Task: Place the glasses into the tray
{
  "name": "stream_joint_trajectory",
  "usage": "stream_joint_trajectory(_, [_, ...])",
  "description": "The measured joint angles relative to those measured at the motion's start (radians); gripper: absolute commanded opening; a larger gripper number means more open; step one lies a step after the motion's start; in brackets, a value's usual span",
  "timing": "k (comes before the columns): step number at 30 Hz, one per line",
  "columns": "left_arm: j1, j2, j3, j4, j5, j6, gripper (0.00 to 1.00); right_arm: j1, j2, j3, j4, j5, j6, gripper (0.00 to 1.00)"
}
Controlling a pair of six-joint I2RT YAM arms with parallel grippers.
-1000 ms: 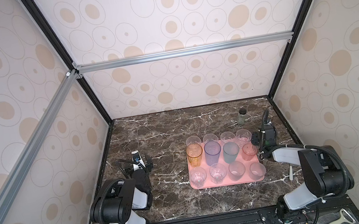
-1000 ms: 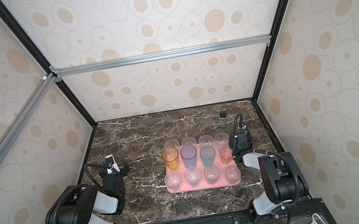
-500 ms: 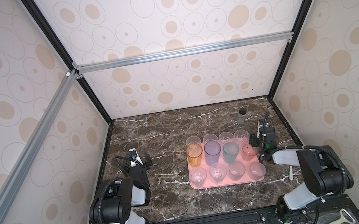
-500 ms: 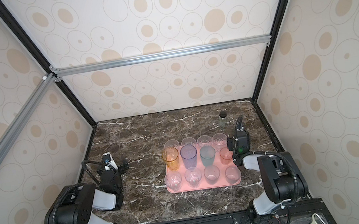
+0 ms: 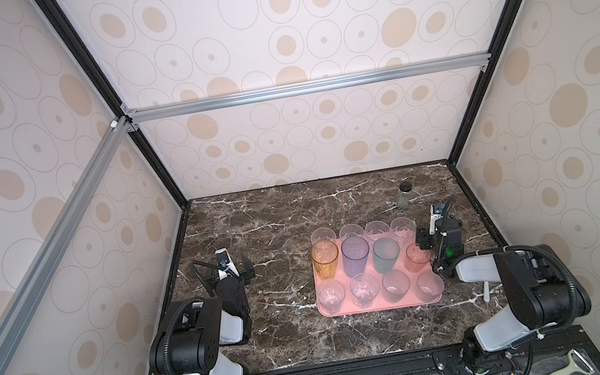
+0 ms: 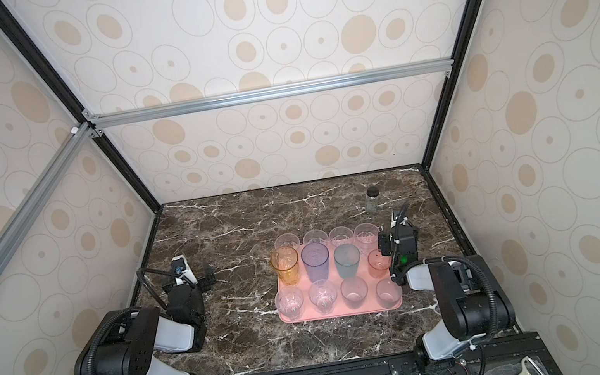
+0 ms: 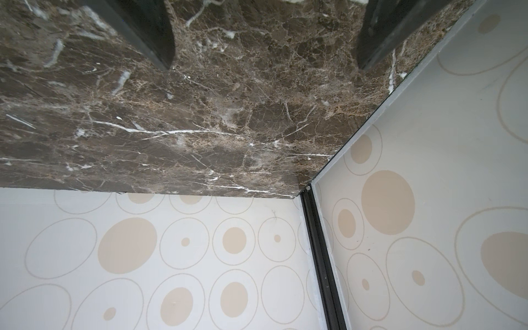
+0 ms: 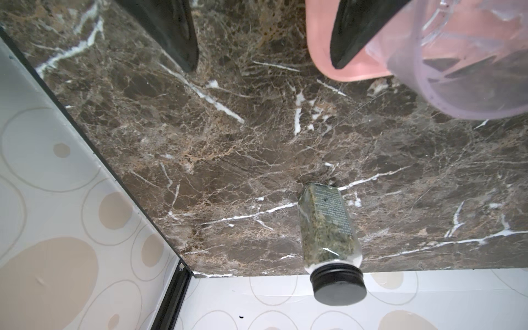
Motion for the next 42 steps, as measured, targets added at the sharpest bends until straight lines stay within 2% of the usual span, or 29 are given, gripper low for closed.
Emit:
stream_joint_trajectory(31, [0.000,0.000,0.000,0.000,0.000,0.000,0.99,0.005,0.001,-0.011,0.059,-0.006,-0.017,0.80])
stream_joint_trajectory(33, [0.000,0.000,0.000,0.000,0.000,0.000,0.99,0.005,0.001,-0.011,0.060,-0.004,-0.019,0.96])
stream_joint_trajectory(34, [0.000,0.000,0.000,0.000,0.000,0.000,0.99,0.005,0.001,-0.011,0.061,0.000,-0.017,0.99])
stream_joint_trajectory(42, [0.000,0.000,0.000,0.000,0.000,0.000,0.99,0.005,0.001,-0.012,0.063,-0.007,-0.020,0.99])
